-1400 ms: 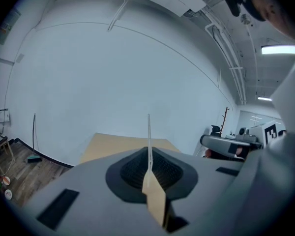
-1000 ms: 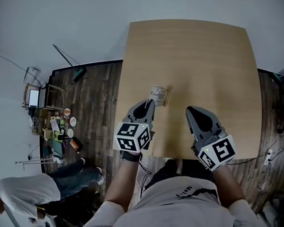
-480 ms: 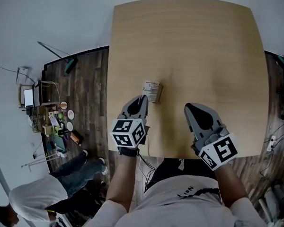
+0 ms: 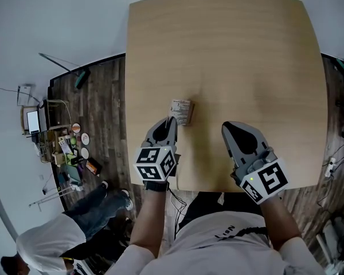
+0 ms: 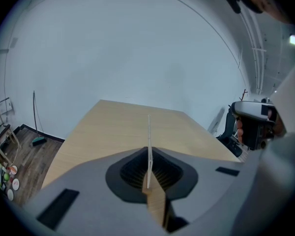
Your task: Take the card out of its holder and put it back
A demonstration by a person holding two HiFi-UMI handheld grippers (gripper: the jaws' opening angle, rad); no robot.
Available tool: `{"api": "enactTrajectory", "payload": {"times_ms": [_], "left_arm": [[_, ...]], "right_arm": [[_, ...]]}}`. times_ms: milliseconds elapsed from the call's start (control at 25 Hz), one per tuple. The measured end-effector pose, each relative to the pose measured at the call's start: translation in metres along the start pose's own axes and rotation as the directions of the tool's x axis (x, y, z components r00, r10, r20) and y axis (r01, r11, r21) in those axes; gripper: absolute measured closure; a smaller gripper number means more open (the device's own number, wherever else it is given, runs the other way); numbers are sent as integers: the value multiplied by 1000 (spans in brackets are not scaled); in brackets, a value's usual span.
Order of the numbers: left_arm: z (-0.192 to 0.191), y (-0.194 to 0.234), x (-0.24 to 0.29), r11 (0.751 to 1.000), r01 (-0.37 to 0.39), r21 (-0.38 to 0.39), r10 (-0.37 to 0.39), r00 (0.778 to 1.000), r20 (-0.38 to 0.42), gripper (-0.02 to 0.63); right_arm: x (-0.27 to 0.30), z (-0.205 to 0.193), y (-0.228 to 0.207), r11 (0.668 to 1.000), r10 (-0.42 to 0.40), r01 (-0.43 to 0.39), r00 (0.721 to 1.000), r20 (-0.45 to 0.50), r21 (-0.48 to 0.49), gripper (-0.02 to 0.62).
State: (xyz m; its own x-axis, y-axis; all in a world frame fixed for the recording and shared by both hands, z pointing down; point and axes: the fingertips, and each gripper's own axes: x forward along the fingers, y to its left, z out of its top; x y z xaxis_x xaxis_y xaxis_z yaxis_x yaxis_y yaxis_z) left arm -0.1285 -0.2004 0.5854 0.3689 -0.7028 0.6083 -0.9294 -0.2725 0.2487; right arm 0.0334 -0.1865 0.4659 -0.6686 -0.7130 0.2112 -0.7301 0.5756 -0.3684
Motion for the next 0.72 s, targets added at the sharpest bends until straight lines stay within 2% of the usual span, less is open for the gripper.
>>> {"api": "enactTrajectory", "payload": {"times_ms": [360, 720], "left_arm": [[-7, 2, 7, 1000, 0, -4, 0, 1000, -26, 580], [-20, 2, 20, 1000, 10, -2, -10, 999, -41, 580]], "right_arm": [[7, 0, 8, 1000, 22, -22, 1000, 1, -6, 583], [29, -14, 26, 996, 83, -83, 997, -9, -32, 583]]}}
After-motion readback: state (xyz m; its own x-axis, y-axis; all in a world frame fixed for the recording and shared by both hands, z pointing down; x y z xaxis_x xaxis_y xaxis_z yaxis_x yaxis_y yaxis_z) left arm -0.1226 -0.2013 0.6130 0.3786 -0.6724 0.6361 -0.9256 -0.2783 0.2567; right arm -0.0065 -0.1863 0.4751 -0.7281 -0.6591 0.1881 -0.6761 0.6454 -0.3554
